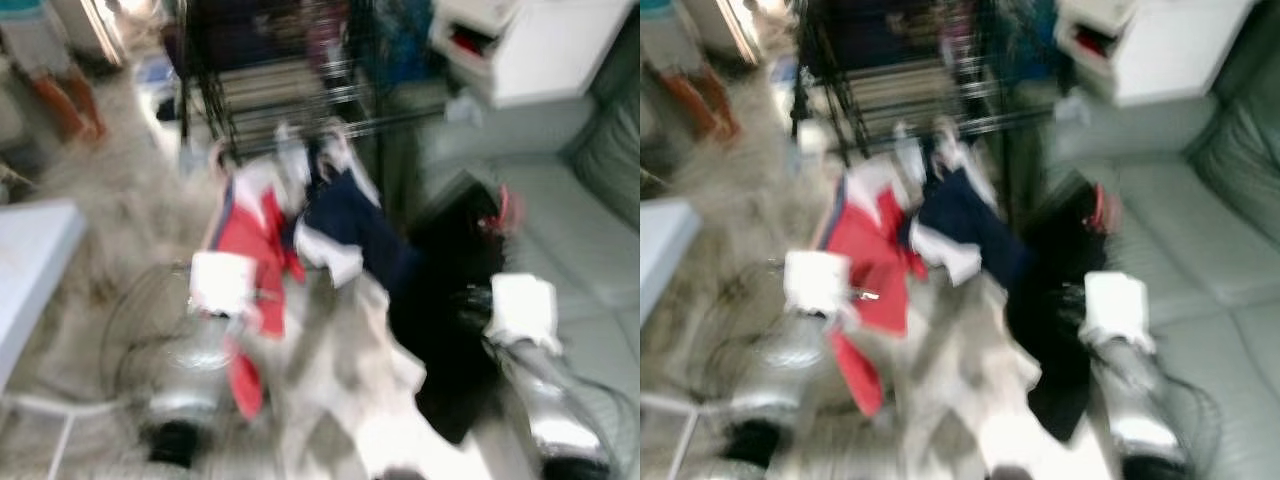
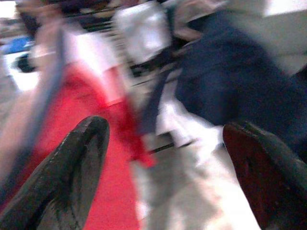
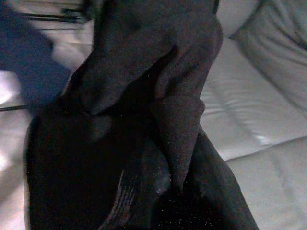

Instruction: Hang hanger

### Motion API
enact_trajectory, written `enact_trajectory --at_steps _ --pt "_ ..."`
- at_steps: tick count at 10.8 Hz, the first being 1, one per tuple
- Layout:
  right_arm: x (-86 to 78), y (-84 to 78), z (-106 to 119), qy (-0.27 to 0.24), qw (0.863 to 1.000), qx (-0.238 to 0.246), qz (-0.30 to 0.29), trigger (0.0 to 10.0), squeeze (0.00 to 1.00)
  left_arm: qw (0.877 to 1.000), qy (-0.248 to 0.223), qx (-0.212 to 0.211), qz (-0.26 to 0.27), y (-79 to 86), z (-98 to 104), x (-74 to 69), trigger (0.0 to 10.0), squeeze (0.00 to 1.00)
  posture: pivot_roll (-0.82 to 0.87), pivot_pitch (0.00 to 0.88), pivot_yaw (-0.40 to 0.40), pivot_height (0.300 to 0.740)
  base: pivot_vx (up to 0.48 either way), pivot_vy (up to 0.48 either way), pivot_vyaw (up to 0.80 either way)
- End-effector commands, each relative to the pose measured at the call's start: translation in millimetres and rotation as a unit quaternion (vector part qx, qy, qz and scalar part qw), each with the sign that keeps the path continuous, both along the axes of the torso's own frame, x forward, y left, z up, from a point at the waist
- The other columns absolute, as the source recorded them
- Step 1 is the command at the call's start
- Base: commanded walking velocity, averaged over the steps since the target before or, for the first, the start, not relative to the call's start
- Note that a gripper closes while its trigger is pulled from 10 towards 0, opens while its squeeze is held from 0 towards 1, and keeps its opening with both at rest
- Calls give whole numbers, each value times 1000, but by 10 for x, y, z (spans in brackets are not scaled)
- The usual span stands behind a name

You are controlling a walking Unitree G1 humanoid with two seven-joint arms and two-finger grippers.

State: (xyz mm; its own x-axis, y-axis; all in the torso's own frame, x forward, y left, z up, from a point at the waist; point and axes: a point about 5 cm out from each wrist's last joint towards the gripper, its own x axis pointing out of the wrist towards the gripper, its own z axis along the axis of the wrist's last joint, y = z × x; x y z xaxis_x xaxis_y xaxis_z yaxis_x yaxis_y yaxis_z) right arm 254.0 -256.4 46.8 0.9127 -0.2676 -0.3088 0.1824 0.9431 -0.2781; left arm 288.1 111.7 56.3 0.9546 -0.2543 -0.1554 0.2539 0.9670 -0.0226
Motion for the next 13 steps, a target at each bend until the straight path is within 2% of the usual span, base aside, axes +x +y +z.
enact_trajectory --at_steps 1,3,5,8,9,11,13 --pt "136 118 133 -36 999 3 18 10000 0 999 -2 22 25 213 12 26 10000 0 -76 0 39 740 480 0 0" --pt "161 101 142 -34 999 -4 25 10000 0 999 3 17 30 218 1 23 10000 0 -75 0 39 740 469 0 0" --pt "191 83 134 -26 999 -3 41 10000 0 999 10 20 41 240 -12 29 10000 0 -73 0 39 740 375 298 0" --pt "254 150 117 -12 998 9 68 10000 0 998 13 26 49 258 -19 31 10000 0 -68 0 38 740 289 384 800" --pt "255 182 91 -6 997 17 77 10000 0 998 10 33 51 267 -14 33 10000 0 -67 0 39 740 244 416 0" --pt "233 196 39 5 997 24 80 10000 0 998 11 38 54 271 -14 35 10000 0 -62 0 41 740 0 0 0" --pt "305 115 84 -3 998 19 51 10000 0 998 17 31 52 233 -27 3 10000 0 -57 0 39 740 0 0 0"
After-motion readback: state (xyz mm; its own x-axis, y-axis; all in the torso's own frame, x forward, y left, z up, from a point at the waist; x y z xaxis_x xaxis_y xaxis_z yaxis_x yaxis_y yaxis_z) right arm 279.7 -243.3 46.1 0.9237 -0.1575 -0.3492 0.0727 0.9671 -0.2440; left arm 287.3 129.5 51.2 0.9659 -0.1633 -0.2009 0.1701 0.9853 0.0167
